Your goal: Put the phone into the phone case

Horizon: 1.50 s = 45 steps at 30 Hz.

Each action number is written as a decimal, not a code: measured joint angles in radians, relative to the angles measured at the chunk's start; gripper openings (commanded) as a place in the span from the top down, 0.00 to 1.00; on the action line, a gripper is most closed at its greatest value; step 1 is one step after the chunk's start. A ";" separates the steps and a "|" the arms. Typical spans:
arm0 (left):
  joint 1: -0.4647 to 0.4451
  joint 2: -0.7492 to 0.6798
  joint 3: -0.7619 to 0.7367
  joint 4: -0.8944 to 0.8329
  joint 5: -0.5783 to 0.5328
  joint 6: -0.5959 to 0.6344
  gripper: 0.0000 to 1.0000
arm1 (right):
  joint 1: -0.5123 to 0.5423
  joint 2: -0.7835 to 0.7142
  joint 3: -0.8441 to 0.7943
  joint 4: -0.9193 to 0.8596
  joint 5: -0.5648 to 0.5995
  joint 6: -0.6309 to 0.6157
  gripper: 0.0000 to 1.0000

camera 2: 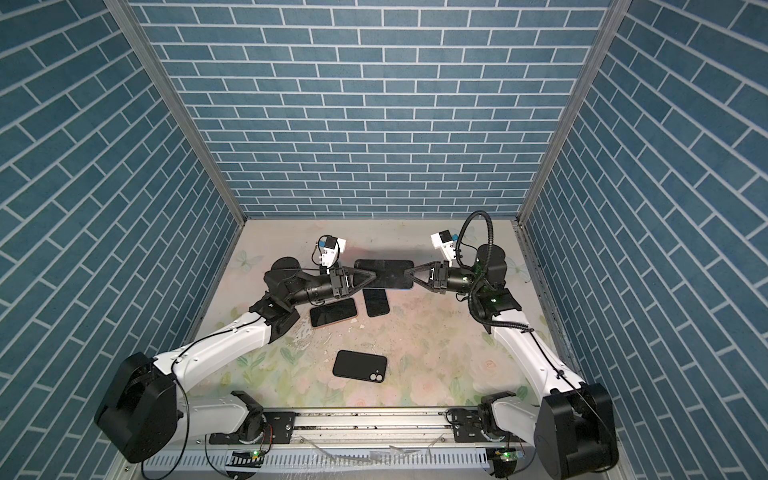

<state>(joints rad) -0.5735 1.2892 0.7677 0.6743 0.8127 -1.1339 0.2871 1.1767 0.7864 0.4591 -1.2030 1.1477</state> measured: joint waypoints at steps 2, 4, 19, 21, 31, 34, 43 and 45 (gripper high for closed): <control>0.000 0.002 0.000 0.036 0.000 -0.026 0.72 | 0.000 0.020 -0.006 0.082 -0.015 0.048 1.00; 0.001 0.002 0.000 0.058 0.000 -0.043 0.79 | 0.001 0.039 -0.009 0.160 -0.029 0.092 1.00; 0.002 0.000 0.000 0.106 0.039 -0.074 1.00 | 0.001 0.097 0.017 0.296 -0.108 0.159 0.83; 0.002 0.000 0.001 0.105 0.053 -0.074 1.00 | 0.001 0.103 0.026 0.297 -0.117 0.162 0.82; 0.002 0.002 0.032 0.057 0.099 -0.064 1.00 | 0.005 0.105 0.038 0.294 -0.138 0.165 0.82; 0.002 0.010 0.040 0.041 0.106 -0.063 1.00 | 0.007 0.106 0.038 0.294 -0.142 0.164 0.90; 0.005 0.018 0.060 -0.001 0.108 -0.042 0.61 | 0.005 0.120 0.038 0.308 -0.145 0.165 1.00; 0.008 -0.001 0.067 -0.041 0.095 -0.016 0.45 | 0.000 0.127 0.038 0.304 -0.141 0.165 1.00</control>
<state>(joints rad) -0.5659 1.2881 0.8345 0.6331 0.9081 -1.1500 0.2867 1.3037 0.8242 0.7631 -1.3441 1.3125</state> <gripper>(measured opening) 0.414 0.098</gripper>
